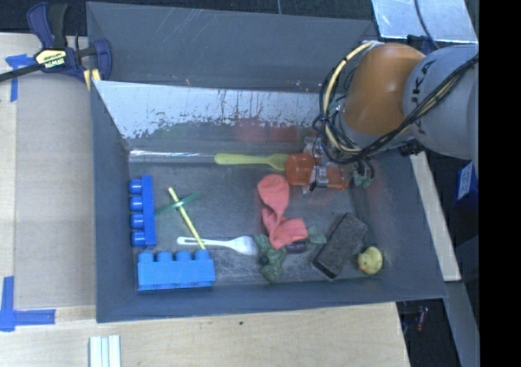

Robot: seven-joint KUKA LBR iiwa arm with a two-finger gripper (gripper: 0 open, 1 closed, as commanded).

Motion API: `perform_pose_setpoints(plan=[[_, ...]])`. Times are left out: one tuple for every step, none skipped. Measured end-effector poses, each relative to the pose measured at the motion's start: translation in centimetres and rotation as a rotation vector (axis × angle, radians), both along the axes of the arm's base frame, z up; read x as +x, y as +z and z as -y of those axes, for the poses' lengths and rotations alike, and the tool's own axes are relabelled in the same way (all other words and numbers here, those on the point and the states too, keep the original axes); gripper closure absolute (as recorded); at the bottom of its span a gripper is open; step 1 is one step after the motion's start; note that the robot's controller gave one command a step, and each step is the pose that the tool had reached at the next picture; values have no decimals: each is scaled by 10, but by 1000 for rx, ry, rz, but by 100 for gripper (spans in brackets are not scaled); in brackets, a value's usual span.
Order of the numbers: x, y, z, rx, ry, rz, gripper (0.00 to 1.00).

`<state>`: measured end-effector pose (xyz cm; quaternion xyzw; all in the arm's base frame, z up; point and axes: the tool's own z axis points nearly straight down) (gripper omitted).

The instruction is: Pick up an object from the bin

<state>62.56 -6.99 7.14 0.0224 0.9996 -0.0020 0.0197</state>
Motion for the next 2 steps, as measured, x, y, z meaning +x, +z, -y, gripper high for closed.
perform_pose_setpoints(plan=[[-8, 72, -10, 1, 3, -3, 100], [-18, 148, 23, 0, 32, -7, 100]])
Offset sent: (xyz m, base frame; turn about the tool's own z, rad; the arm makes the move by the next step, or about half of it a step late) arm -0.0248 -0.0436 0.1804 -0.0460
